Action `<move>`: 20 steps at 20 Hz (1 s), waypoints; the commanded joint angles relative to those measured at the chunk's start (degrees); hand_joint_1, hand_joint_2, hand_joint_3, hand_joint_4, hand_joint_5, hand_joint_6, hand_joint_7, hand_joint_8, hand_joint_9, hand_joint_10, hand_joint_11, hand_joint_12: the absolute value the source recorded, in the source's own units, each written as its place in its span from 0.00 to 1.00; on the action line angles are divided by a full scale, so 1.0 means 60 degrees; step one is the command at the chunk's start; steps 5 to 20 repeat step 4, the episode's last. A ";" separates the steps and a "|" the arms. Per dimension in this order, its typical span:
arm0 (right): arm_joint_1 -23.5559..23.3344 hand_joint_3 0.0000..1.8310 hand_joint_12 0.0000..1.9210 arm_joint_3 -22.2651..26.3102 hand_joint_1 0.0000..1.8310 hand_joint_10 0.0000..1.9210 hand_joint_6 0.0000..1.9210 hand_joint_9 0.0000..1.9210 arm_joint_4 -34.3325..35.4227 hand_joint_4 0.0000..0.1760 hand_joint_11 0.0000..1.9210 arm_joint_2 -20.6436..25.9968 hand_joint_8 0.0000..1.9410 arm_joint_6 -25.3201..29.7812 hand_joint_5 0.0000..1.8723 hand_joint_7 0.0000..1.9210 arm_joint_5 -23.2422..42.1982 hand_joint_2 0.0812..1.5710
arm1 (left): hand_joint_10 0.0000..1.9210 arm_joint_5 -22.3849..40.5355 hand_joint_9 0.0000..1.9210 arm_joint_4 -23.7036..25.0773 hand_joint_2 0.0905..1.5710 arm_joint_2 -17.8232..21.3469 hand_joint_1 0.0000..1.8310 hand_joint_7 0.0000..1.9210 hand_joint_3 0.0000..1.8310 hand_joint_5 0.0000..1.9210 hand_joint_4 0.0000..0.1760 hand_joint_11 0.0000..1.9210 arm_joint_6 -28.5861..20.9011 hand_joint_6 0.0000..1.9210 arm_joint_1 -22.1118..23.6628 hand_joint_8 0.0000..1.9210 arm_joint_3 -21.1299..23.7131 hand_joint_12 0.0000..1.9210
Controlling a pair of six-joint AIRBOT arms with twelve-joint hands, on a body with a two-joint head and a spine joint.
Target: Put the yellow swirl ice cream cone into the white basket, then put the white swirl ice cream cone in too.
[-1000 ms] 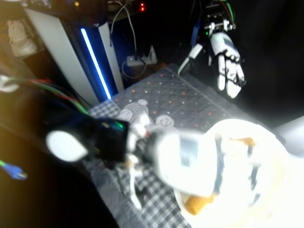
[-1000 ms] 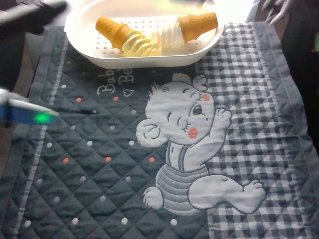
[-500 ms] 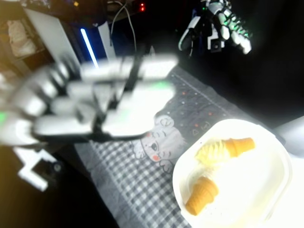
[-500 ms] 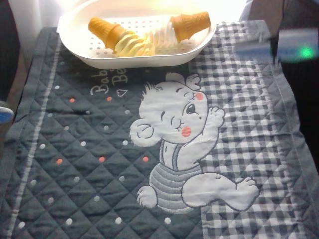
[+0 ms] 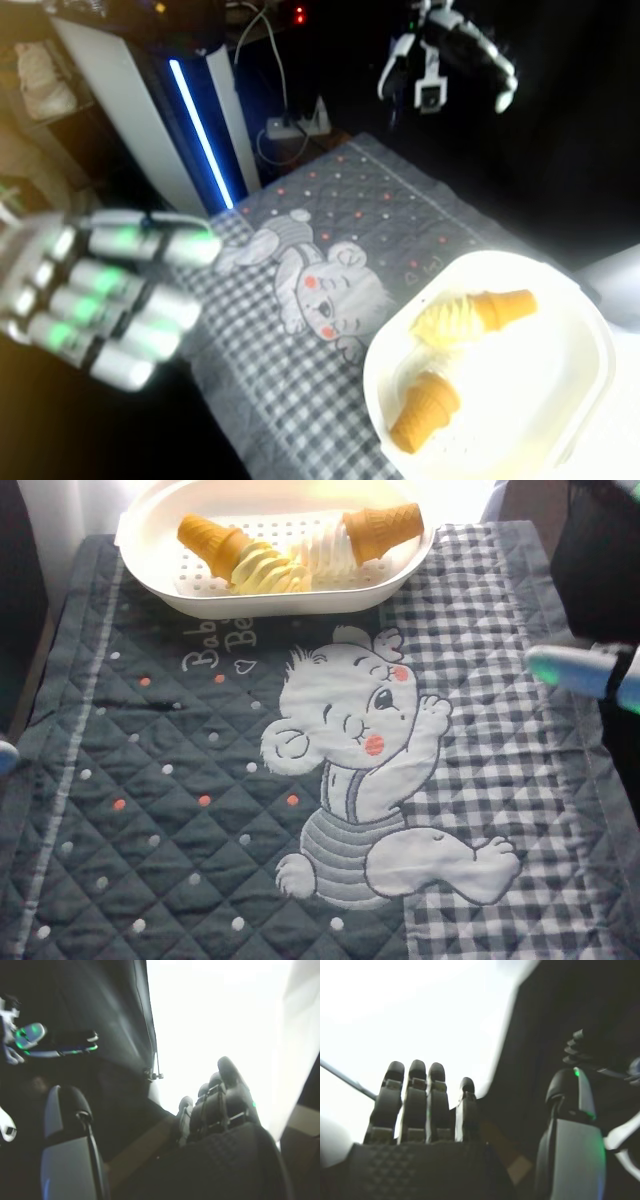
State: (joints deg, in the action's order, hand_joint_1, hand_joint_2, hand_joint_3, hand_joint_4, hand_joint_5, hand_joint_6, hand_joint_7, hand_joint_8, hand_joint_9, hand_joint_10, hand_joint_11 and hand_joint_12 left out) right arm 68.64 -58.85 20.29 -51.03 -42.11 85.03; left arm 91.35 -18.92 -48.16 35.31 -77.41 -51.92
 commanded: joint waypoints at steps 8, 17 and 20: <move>-0.0056 0.00 0.02 -0.0471 0.32 0.01 0.00 0.11 0.0050 1.00 0.04 -0.0072 0.01 0.1122 0.07 0.13 0.1403 0.50 | 0.00 0.1271 0.02 -0.0373 0.51 -0.0543 0.36 0.00 0.03 0.00 0.35 0.00 -0.1529 0.00 0.0010 0.00 -0.0710 0.45; -0.0056 0.00 0.02 -0.0471 0.32 0.01 0.00 0.11 0.0050 1.00 0.04 -0.0072 0.01 0.1122 0.07 0.13 0.1403 0.50 | 0.00 0.1271 0.02 -0.0373 0.51 -0.0543 0.36 0.00 0.03 0.00 0.35 0.00 -0.1529 0.00 0.0010 0.00 -0.0710 0.45; -0.0056 0.00 0.02 -0.0471 0.32 0.01 0.00 0.11 0.0050 1.00 0.04 -0.0072 0.01 0.1122 0.07 0.13 0.1403 0.50 | 0.00 0.1271 0.02 -0.0373 0.51 -0.0543 0.36 0.00 0.03 0.00 0.35 0.00 -0.1529 0.00 0.0010 0.00 -0.0710 0.45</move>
